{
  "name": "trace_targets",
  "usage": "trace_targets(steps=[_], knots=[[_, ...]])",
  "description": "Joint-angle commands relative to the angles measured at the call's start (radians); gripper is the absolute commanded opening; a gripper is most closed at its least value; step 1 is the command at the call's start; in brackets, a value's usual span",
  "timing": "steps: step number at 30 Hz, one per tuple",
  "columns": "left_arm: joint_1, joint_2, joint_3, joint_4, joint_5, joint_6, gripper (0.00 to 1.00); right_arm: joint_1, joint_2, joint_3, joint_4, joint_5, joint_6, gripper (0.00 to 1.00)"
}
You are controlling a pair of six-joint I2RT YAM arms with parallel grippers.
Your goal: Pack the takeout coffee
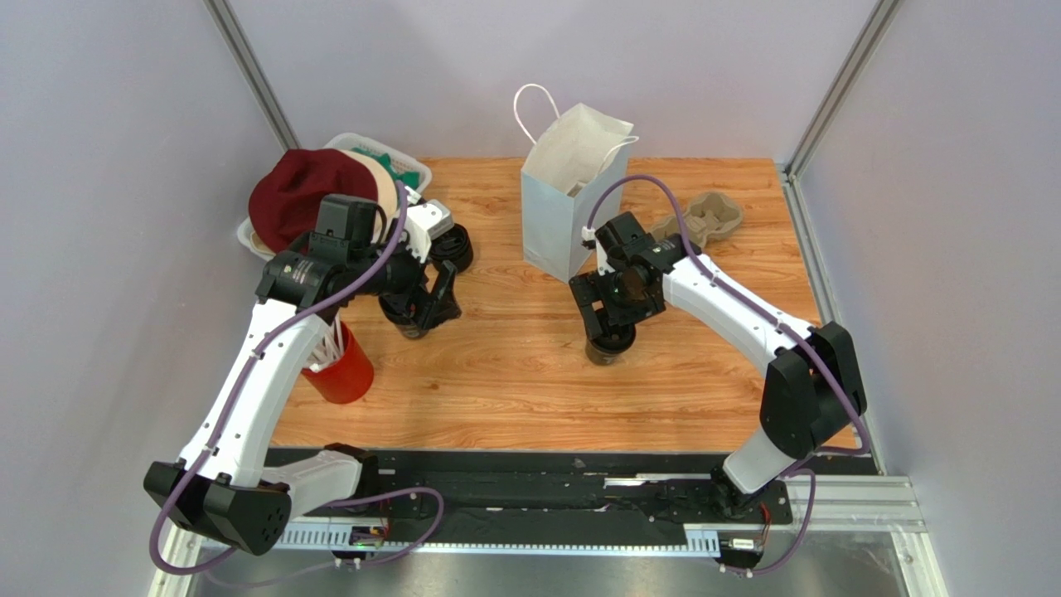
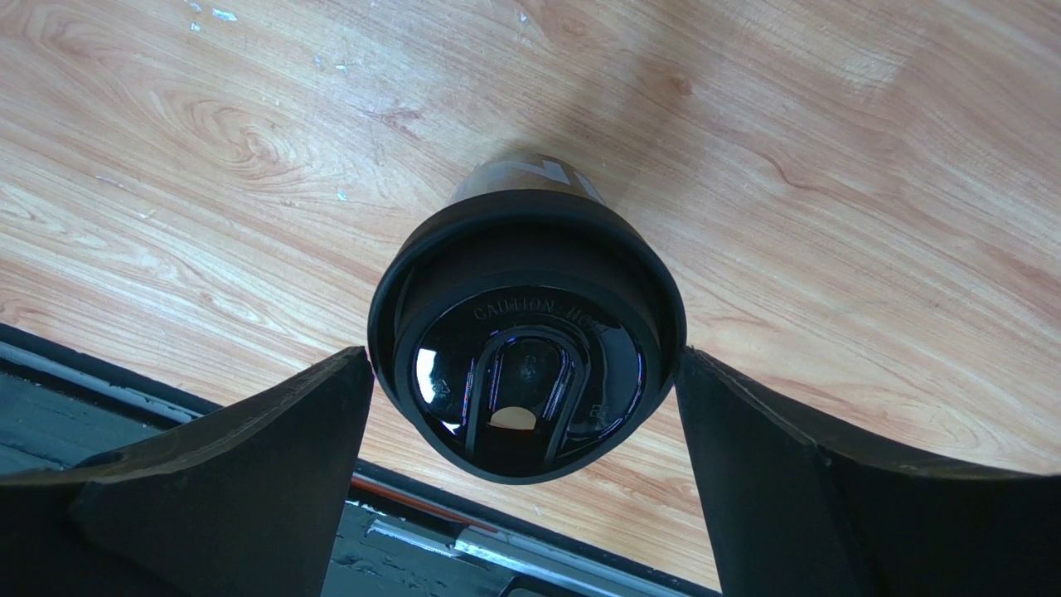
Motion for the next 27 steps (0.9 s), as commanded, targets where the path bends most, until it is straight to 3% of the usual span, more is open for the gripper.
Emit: trace_targets(steps=[1, 7, 11, 19, 27], knots=[[0.005, -0.017, -0.002, 0.025, 0.001, -0.010, 0.99, 0.016, -0.009, 0.015, 0.022, 0.031, 0.018, 0.95], [0.006, -0.013, -0.002, 0.027, 0.001, -0.010, 0.99, 0.016, -0.016, 0.009, 0.033, 0.031, 0.012, 0.89], [0.005, -0.014, 0.000, 0.027, 0.001, -0.011, 0.99, 0.016, -0.008, 0.015, 0.034, 0.007, 0.001, 0.78], [0.005, -0.014, -0.002, 0.027, 0.002, -0.010, 0.99, 0.021, -0.023, 0.017, 0.039, 0.007, -0.016, 0.76], [0.006, -0.019, -0.002, 0.025, 0.001, -0.010, 0.99, 0.021, -0.052, 0.041, 0.030, -0.005, -0.070, 0.58]])
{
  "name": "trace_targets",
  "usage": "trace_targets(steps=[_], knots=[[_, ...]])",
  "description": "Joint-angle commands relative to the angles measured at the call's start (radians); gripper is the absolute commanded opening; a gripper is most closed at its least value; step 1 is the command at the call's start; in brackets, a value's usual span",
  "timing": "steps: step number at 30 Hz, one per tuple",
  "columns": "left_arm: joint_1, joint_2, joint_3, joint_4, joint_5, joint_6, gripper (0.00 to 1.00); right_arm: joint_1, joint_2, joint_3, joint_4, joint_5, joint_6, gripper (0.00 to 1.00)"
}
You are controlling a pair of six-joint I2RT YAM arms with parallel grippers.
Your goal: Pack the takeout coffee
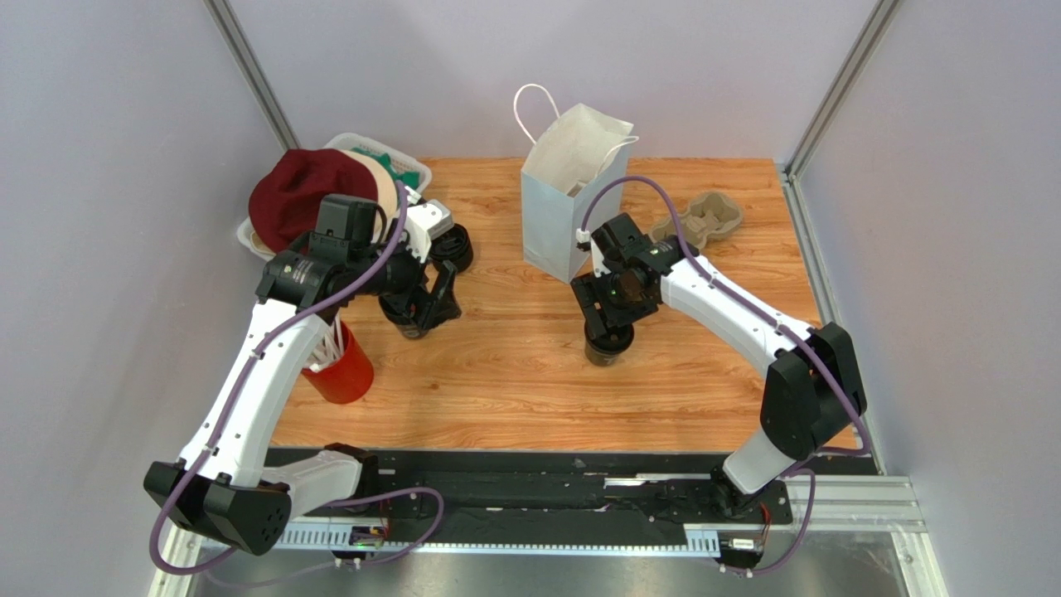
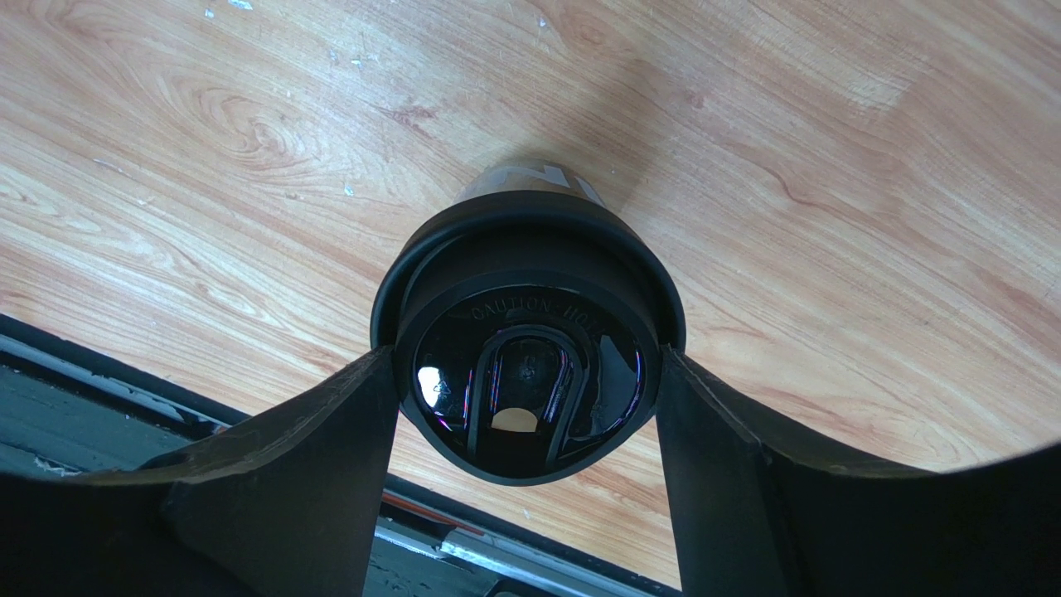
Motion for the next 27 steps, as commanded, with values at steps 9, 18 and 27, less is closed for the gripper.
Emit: trace_targets(steps=[9, 18, 27], knots=[[0.006, -0.026, -0.003, 0.025, -0.004, -0.010, 0.99, 0.006, -0.096, 0.050, 0.035, 0.016, -0.104, 0.37], [0.006, -0.020, 0.003, 0.023, -0.004, -0.011, 0.99, 0.006, -0.108, 0.112, -0.036, 0.051, -0.219, 0.35], [0.005, -0.005, 0.046, 0.003, -0.002, -0.017, 0.99, 0.006, -0.127, 0.181, -0.134, 0.007, -0.317, 0.36]])
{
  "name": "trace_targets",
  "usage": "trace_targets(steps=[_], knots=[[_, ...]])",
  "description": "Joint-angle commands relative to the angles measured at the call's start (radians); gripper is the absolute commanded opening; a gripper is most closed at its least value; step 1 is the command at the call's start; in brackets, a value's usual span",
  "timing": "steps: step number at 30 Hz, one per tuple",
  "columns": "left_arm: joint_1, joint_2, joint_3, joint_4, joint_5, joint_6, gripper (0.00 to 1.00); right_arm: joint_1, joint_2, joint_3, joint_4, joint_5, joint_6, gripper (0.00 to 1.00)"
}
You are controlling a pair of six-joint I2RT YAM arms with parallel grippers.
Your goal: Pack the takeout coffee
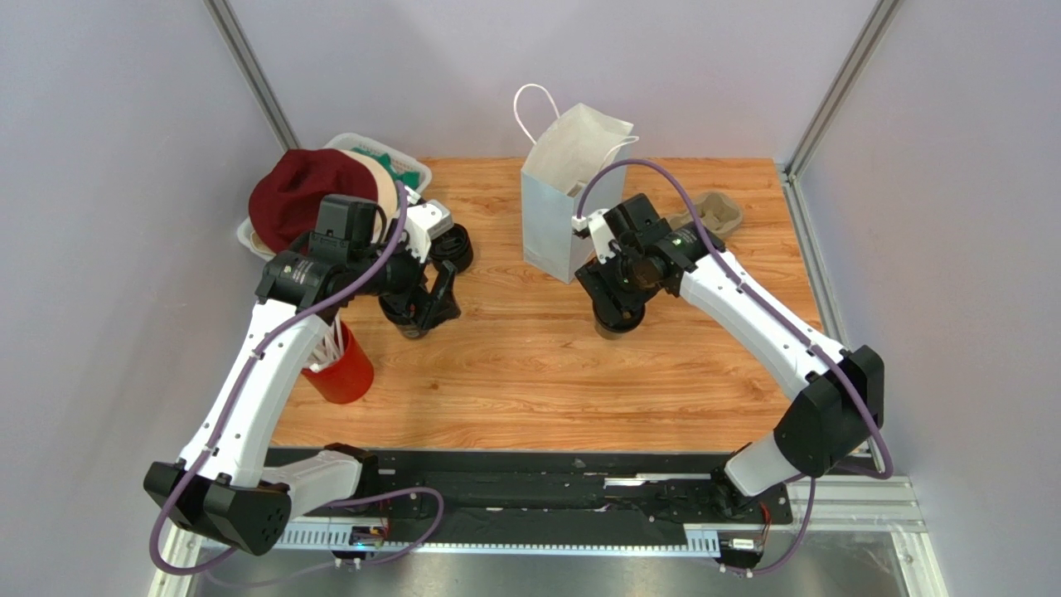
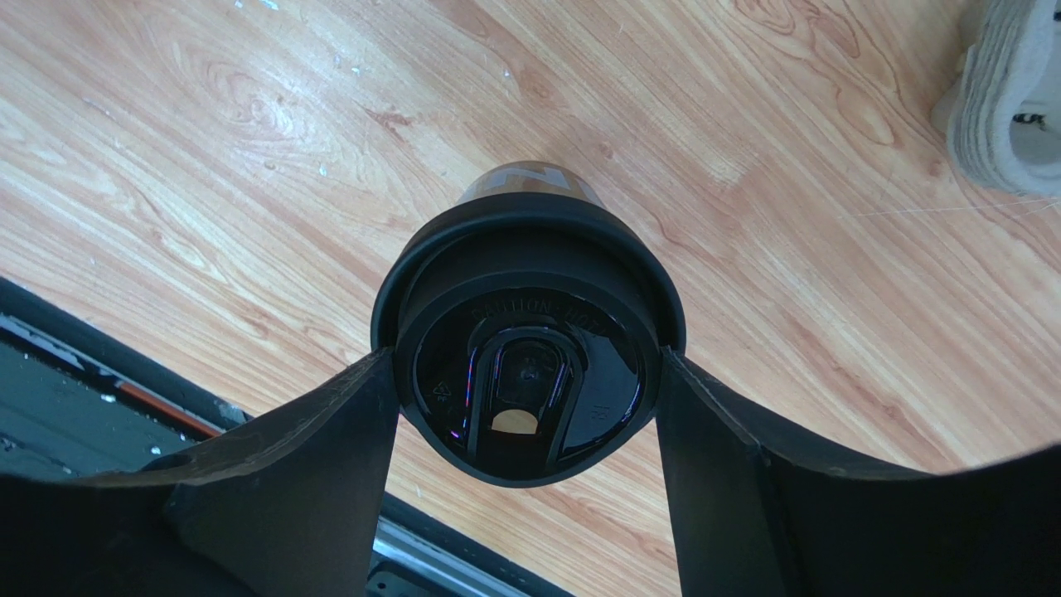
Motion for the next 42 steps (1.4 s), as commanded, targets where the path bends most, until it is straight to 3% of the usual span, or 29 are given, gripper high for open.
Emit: trace_targets(steps=[1, 7, 24, 33, 37, 42], knots=[[0.004, -0.001, 0.053, 0.001, 0.007, -0.017, 0.99, 0.005, -0.050, 0.081, -0.069, -0.032, -0.081, 0.35], [0.004, 0.010, 0.072, -0.007, 0.030, -0.021, 0.99, 0.005, -0.052, 0.061, -0.111, -0.081, -0.126, 0.36], [0.004, -0.045, 0.013, 0.019, 0.011, -0.017, 0.99, 0.005, 0.077, -0.090, -0.028, -0.157, -0.129, 0.33], [0.004, -0.041, 0.018, 0.036, -0.001, -0.027, 0.99, 0.005, -0.002, -0.062, -0.031, -0.160, -0.137, 0.32], [-0.004, 0.033, 0.142, 0.044, -0.019, -0.050, 0.99, 0.005, -0.076, 0.024, -0.071, -0.131, -0.160, 0.32], [-0.048, 0.185, 0.372, 0.052, -0.144, -0.061, 0.99, 0.005, -0.179, 0.115, -0.074, -0.091, -0.177, 0.32]])
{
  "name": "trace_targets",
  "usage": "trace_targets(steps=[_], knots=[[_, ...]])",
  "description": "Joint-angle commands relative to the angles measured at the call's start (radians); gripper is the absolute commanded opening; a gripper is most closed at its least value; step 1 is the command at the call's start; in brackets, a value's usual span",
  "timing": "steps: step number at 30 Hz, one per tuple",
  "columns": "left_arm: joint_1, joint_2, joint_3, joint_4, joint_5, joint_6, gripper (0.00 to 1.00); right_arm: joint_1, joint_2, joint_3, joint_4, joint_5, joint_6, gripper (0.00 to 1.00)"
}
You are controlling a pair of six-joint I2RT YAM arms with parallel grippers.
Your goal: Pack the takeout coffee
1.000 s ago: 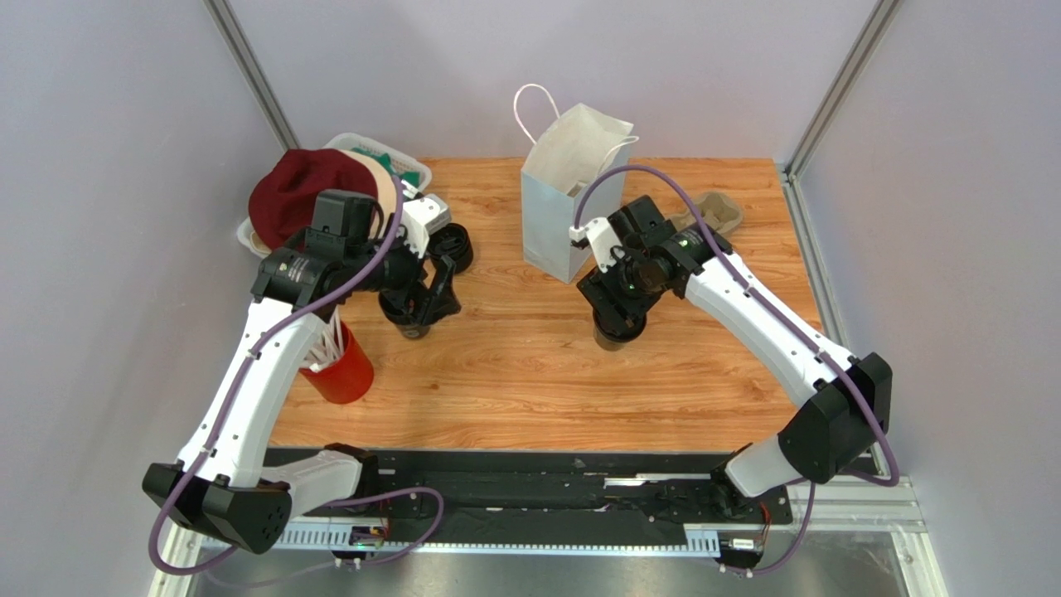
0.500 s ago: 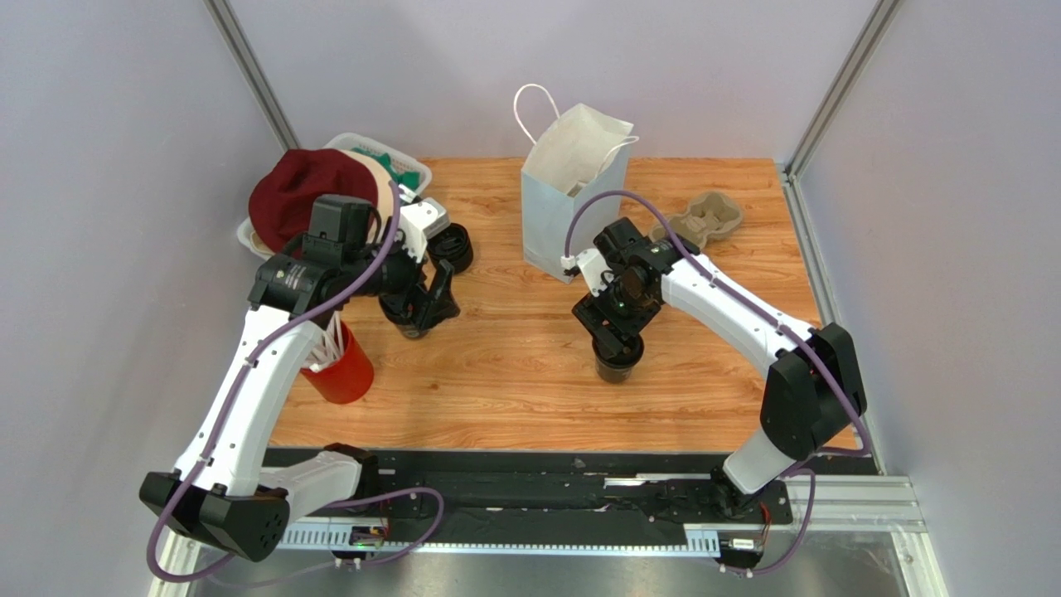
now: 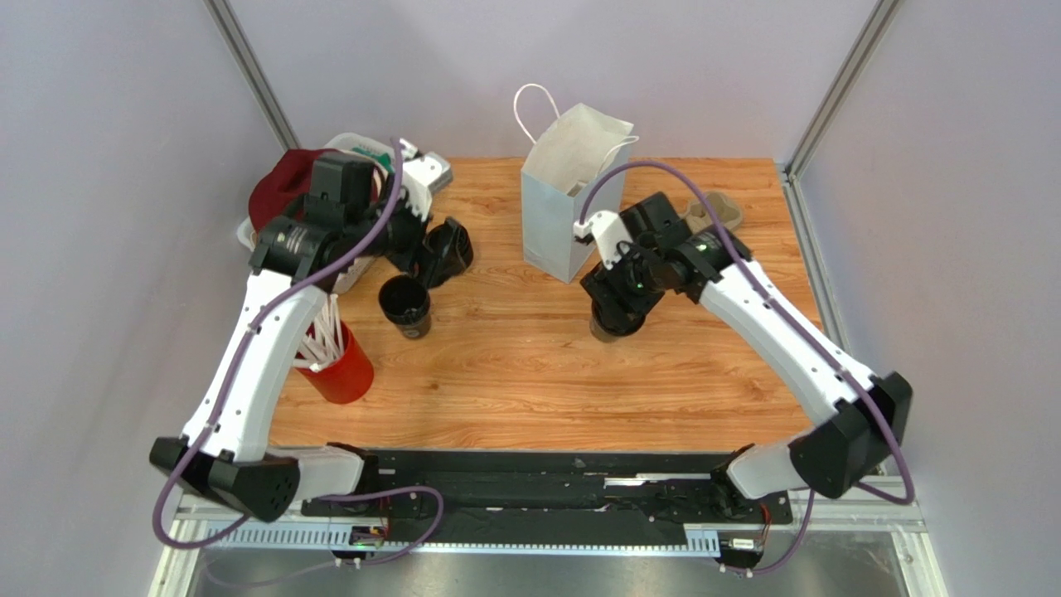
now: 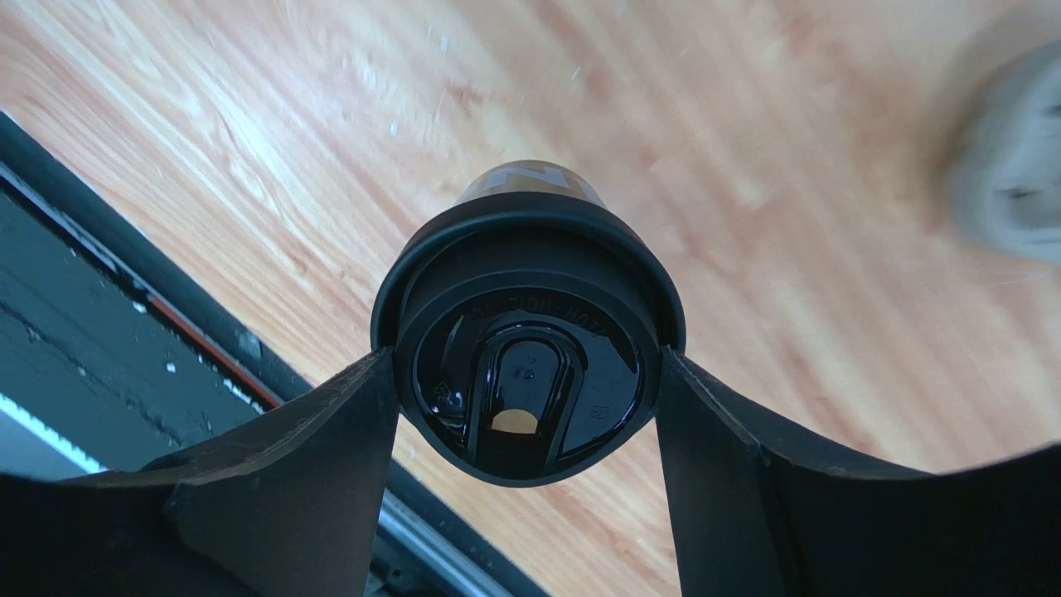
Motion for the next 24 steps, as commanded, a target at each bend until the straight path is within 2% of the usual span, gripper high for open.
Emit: trace_targets(steps=[1, 4, 7, 10, 12, 13, 20, 24], knots=[[-0.037, 0.166, 0.262, 0.056, -0.105, -0.042, 0.99, 0.004, -0.122, 0.118, 0.006, 0.037, -0.033, 0.33], [-0.076, 0.294, 0.405, 0.057, -0.122, -0.076, 0.99, 0.003, -0.177, 0.153, 0.009, 0.031, -0.038, 0.33], [-0.152, 0.405, 0.495, 0.086, -0.173, -0.011, 0.99, 0.004, -0.239, 0.181, 0.036, 0.042, -0.041, 0.33], [-0.232, 0.479, 0.536, 0.127, -0.205, 0.155, 0.99, 0.003, -0.294, 0.205, 0.043, 0.100, -0.058, 0.33], [-0.260, 0.513, 0.542, 0.166, -0.214, 0.207, 0.99, 0.003, -0.337, 0.209, 0.046, 0.118, -0.071, 0.33], [-0.281, 0.525, 0.559, 0.171, -0.216, 0.244, 0.99, 0.001, -0.369, 0.204, 0.053, 0.176, -0.078, 0.33], [-0.330, 0.629, 0.653, 0.200, -0.183, 0.321, 0.99, -0.042, -0.487, 0.181, 0.075, 0.267, -0.102, 0.33], [-0.363, 0.672, 0.661, 0.243, -0.217, 0.365, 0.99, -0.058, -0.536, 0.181, 0.080, 0.296, -0.111, 0.33]])
